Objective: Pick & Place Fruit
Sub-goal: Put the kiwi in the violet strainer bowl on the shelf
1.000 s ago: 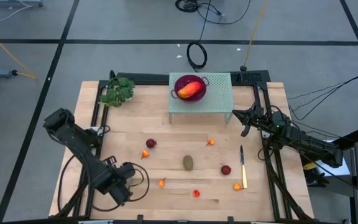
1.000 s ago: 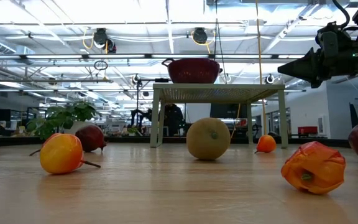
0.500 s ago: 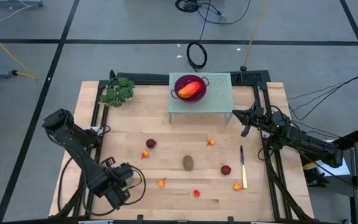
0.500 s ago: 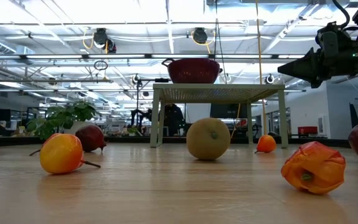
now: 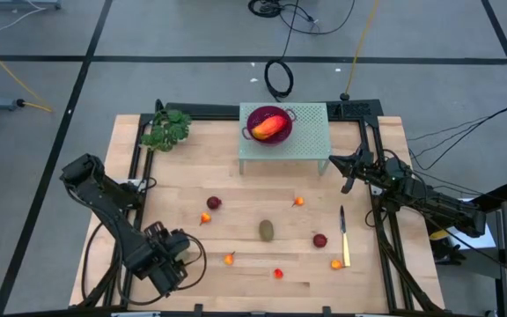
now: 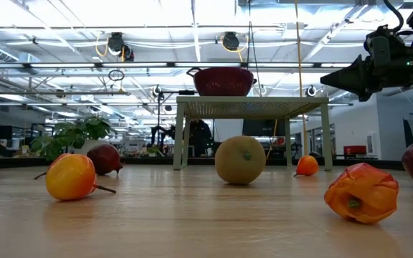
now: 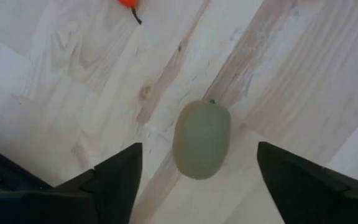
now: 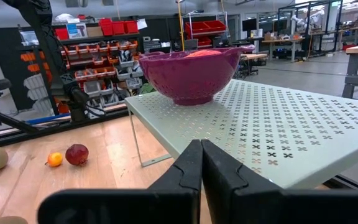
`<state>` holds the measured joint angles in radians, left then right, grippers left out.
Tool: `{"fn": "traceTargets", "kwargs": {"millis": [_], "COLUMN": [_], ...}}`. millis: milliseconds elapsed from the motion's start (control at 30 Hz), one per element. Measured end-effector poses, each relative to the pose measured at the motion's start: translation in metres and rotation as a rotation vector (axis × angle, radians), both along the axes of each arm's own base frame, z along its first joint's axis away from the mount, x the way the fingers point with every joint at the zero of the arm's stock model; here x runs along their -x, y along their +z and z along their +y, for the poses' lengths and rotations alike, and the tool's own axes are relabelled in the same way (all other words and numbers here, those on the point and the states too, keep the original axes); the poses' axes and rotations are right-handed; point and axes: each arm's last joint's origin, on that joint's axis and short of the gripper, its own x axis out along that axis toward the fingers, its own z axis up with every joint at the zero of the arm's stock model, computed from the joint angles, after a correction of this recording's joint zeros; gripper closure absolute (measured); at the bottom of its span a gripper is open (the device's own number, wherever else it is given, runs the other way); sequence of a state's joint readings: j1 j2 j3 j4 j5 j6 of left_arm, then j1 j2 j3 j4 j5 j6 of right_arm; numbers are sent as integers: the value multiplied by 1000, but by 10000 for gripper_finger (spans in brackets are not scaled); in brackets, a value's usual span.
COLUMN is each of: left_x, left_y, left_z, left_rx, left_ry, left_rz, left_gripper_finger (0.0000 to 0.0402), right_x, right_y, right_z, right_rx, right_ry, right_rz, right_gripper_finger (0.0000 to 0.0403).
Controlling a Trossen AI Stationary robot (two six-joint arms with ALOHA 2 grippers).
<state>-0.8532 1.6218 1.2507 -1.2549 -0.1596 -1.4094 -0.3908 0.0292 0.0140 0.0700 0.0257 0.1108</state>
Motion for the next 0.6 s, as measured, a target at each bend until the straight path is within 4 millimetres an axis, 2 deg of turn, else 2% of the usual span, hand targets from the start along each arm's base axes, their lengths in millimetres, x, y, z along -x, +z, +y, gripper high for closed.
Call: {"fn": "traceTargets", "kwargs": {"millis": [167, 400, 600], "left_x": [0, 2, 6], "left_y": [-1, -19, -29], "left_z": [-1, -3, 1], "left_rx": [-35, 27, 6], "left_ry": [-53, -100, -78], "left_rz": [-32, -7, 2], "left_gripper_finger": [54, 54, 55], "right_x": [0, 0, 0], "right_y": [0, 0, 0], "right_z": [0, 0, 0], "right_rx": [0, 0, 0], "right_ry": [0, 0, 0], "right_rz": [0, 0, 0], "right_gripper_finger": [403, 403, 403]}}
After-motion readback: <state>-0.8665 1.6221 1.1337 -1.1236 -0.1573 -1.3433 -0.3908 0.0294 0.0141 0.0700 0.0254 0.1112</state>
